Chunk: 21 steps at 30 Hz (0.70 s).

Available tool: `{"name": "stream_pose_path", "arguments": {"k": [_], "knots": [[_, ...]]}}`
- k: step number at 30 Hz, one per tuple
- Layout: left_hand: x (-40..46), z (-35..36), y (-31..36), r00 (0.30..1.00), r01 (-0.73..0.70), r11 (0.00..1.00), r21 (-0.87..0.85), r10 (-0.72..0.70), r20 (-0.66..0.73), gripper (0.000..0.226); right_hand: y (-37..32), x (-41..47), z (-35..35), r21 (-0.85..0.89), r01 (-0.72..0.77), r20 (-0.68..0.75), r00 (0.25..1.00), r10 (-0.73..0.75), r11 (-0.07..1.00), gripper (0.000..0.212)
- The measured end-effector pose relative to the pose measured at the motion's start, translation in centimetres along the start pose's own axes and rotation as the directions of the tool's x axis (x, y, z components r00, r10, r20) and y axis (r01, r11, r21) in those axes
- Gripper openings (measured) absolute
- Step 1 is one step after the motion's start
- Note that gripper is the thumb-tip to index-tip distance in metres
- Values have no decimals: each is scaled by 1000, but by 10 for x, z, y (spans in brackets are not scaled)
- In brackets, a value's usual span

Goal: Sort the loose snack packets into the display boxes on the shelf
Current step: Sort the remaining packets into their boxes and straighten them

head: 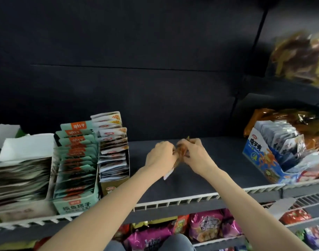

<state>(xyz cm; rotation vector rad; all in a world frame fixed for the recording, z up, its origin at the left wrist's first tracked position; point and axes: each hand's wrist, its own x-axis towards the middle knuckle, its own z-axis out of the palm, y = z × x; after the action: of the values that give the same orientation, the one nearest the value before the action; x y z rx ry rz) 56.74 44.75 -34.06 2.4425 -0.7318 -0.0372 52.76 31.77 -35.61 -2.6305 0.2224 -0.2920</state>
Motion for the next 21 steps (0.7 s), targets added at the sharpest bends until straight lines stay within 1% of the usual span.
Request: {"name": "stream_pose_path", "arguments": {"k": [1,2,3,4,6,7,8,9,10,12,14,16,18,19,20,21], "knots": [[-6,-13,-1,997,-49,997,53,52,-56,23,-9,0,-4,-52,28,-69,997,-32,998,21],[-13,-27,-3,990,-91,993,79,99,-101,23,-20,0,-9,-108,54,-123,990,-67,993,11],[-19,-41,-6,978,-133,987,87,145,-149,22,-30,1,-13,-154,87,-168,979,-112,984,8],[-23,-55,-10,957,-172,981,93,189,-220,24,-42,2,-16,-183,112,-202,968,-149,977,8],[-28,-85,-21,879,-202,968,151,248,-408,31,-61,5,-19,-175,129,-264,949,-173,976,11],[-29,-100,-29,838,-180,964,198,255,-482,36,-70,8,-19,-140,126,-291,943,-163,982,13],[-29,-114,-38,819,-132,961,242,244,-520,41,-79,10,-19,-86,123,-312,939,-144,989,14],[-31,-127,-47,828,-68,958,278,209,-520,45,-89,12,-18,-20,113,-325,939,-114,993,17],[-31,-138,-58,859,-8,953,303,162,-486,48,-99,15,-16,55,102,-334,939,-78,993,21],[-33,-150,-77,933,39,946,320,80,-350,43,-114,21,-12,224,99,-343,939,-17,970,26],[-38,-153,-93,968,-12,959,282,81,-236,32,-127,29,-6,392,142,-352,936,5,909,26],[-45,-155,-104,971,-71,962,262,126,-201,29,-138,37,0,541,179,-331,943,12,822,24],[-50,-157,-109,971,-100,958,269,153,-184,30,-150,44,5,657,193,-263,965,-19,728,23],[-52,-157,-110,971,-108,955,275,161,-176,30,-155,48,6,687,192,-217,975,-55,701,22],[-52,-156,-111,970,-118,950,288,172,-169,30,-159,52,7,678,191,-172,980,-100,710,22],[-52,-154,-113,970,-128,943,308,184,-159,30,-162,56,8,633,195,-127,981,-147,749,21]]}}
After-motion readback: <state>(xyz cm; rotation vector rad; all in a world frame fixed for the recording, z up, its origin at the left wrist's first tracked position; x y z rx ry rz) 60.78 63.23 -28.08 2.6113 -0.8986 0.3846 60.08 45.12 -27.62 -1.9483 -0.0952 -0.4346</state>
